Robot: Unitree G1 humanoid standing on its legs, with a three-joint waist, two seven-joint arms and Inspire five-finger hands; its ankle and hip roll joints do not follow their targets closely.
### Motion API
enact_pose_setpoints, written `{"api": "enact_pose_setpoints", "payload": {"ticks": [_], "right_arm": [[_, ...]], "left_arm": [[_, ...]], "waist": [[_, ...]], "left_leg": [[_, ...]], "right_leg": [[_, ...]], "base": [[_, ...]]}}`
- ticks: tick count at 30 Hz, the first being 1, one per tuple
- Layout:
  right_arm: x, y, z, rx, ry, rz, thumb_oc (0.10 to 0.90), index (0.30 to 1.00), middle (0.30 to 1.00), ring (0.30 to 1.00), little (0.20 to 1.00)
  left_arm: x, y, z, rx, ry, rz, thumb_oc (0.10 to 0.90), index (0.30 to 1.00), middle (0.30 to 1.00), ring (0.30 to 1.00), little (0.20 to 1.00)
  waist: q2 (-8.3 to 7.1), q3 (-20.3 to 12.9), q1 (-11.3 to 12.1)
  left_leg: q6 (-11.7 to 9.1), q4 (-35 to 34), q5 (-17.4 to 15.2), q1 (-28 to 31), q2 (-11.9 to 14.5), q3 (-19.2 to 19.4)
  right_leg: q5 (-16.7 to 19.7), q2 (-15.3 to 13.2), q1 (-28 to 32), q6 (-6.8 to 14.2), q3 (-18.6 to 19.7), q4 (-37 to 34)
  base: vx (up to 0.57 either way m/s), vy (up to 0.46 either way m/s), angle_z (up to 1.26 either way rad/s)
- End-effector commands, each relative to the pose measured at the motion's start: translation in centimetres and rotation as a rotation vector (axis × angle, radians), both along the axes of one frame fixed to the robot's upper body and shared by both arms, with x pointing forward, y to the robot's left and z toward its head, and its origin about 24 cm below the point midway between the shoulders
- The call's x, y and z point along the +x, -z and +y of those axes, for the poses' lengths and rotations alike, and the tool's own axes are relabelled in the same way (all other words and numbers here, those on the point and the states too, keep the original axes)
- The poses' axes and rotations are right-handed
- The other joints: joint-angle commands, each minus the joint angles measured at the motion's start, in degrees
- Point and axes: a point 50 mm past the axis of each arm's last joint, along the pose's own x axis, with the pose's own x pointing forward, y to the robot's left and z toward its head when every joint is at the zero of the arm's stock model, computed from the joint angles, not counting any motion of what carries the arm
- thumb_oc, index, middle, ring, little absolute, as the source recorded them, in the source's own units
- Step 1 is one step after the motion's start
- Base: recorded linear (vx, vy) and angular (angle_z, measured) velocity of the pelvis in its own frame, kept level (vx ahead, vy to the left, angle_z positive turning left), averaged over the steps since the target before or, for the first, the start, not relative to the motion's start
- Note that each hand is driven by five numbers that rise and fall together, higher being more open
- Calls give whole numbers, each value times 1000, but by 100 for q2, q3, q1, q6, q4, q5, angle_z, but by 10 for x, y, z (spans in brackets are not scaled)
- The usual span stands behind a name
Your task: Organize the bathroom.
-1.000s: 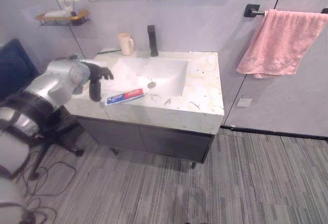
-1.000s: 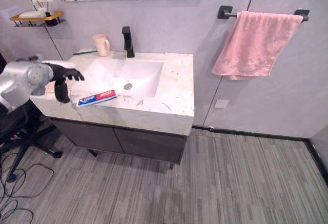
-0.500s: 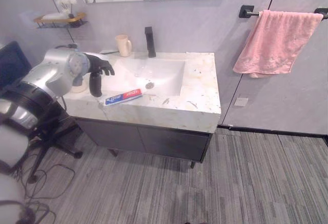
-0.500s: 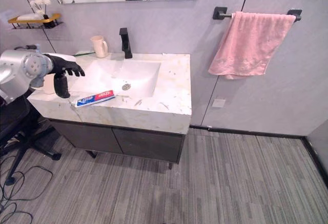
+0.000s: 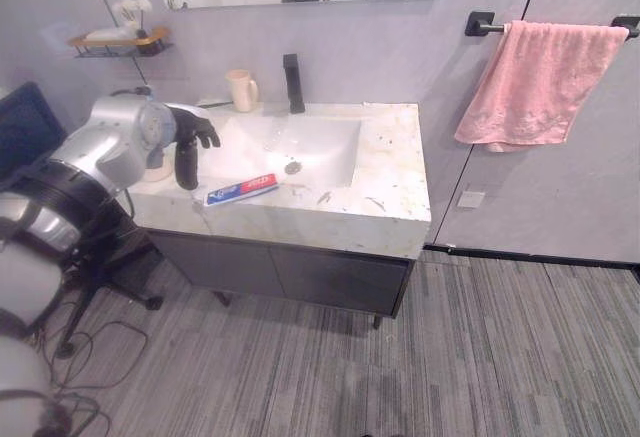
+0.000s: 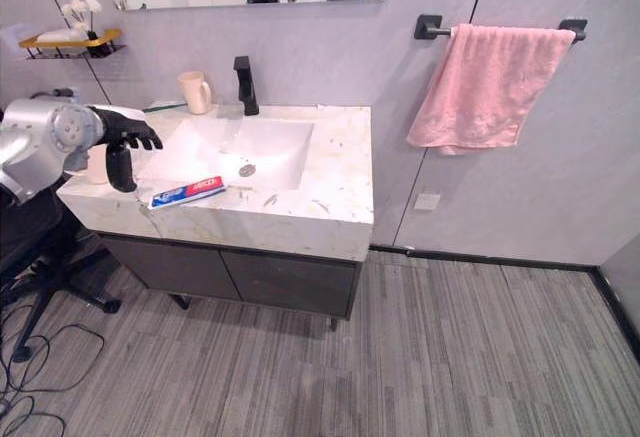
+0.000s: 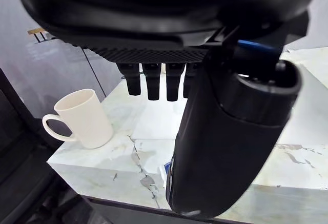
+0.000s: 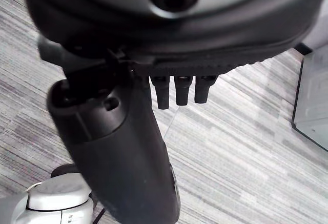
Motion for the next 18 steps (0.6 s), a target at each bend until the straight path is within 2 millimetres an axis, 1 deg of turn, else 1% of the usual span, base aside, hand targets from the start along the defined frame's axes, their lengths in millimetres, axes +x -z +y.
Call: {"api": "enact_pose_setpoints", "payload": {"ticks": [1, 3, 5, 6, 9, 13, 18], "right_arm": [[-34, -11, -32, -107, -23, 119, 800, 900, 900, 900, 900], [-35, -11, -31, -109, -23, 115, 800, 900, 900, 900, 900], [-36, -11, -32, -111, -25, 117, 800, 900, 900, 900, 900], [-38, -11, -32, -111, -28, 118, 800, 900, 900, 900, 900], [-40, -11, -32, -111, -27, 123, 800, 900, 900, 900, 900], [-40, -11, -32, -111, -26, 117, 800, 900, 900, 900, 900], [-39, -11, -33, -108, -31, 109, 800, 900, 900, 900, 900]], "left_arm": [[-10, -51, 28, -114, -159, -228, 800, 900, 900, 900, 900], [-10, -50, 29, -173, -178, -236, 800, 900, 900, 900, 900], [-10, -51, 30, -177, -192, -250, 800, 900, 900, 900, 900], [-10, -52, 33, -205, -222, -279, 800, 900, 900, 900, 900], [-10, -49, 39, -241, -265, -275, 800, 900, 900, 900, 900], [-11, -45, 46, -229, -312, -242, 800, 900, 900, 900, 900], [-12, -47, 53, -196, -359, -266, 800, 900, 900, 900, 900]], "waist": [[-2, -282, -77], [-7, -265, -95], [-15, -257, -103], [-28, -240, -117], [-48, -233, -118], [-79, -200, -121], [-100, -179, -130]], "left_leg": [[161, 331, -261, -214, 107, -208], [148, 324, -241, -231, 122, -221], [150, 320, -242, -232, 127, -225], [138, 338, -235, -246, 141, -233], [133, 355, -233, -257, 163, -235], [130, 392, -224, -291, 195, -249], [135, 432, -228, -303, 217, -262]], "right_leg": [[118, -77, 128, 579, -28, -255], [111, -65, 111, 570, -32, -244], [111, -63, 111, 571, -43, -248], [102, -61, 107, 566, -45, -232], [98, -60, 113, 564, -68, -228], [85, -49, 93, 547, -85, -196], [67, -39, 110, 530, -100, -182]], "base": [[2, -34, 1], [6, -42, 0], [14, -36, -1], [15, -40, -1], [10, -43, -2], [-2, -28, -1], [0, -6, 0]]}}
